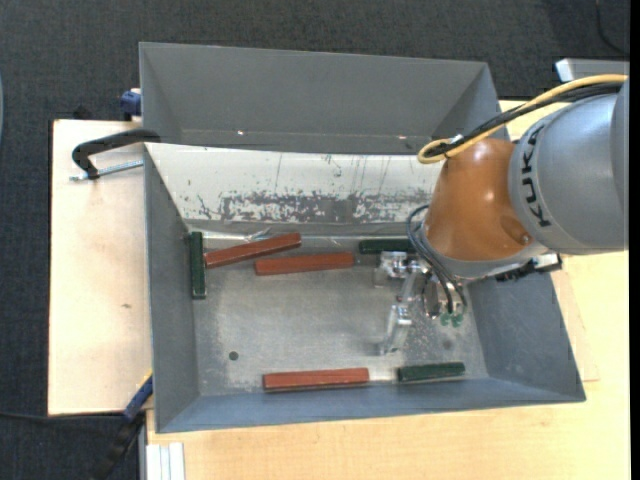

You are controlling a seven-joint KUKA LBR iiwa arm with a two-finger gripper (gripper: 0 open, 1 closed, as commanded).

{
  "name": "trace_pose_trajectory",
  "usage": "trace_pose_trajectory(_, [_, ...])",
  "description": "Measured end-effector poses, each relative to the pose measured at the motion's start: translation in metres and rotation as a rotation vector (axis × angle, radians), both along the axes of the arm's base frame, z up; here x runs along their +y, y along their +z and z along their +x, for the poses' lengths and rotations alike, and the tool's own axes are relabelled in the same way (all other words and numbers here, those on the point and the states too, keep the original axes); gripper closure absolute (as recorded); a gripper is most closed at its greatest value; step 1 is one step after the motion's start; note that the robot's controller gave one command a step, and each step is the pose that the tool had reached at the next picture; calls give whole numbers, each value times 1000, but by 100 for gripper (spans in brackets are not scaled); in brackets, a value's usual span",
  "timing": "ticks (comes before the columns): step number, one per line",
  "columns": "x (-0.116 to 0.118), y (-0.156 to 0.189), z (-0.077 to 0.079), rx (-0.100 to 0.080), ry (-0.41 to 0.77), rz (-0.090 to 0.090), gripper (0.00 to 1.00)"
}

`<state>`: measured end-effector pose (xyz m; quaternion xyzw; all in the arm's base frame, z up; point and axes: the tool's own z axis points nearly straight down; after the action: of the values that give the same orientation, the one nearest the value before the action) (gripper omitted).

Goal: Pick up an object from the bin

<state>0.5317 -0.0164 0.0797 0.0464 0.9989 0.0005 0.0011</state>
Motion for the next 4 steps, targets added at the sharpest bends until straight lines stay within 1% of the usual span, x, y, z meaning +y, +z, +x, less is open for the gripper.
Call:
trace_pose_trajectory(1, [0, 0, 0, 0, 0, 0, 0])
trace_pose_trajectory(2, [-8, 2, 41, -1, -38, 1, 0])
trace_pose_trajectory(3, [-32, -7, 68, -4, -135, 1, 0])
trace_pose_trajectory(4, [25, 33, 57, -1, -156, 0, 0])
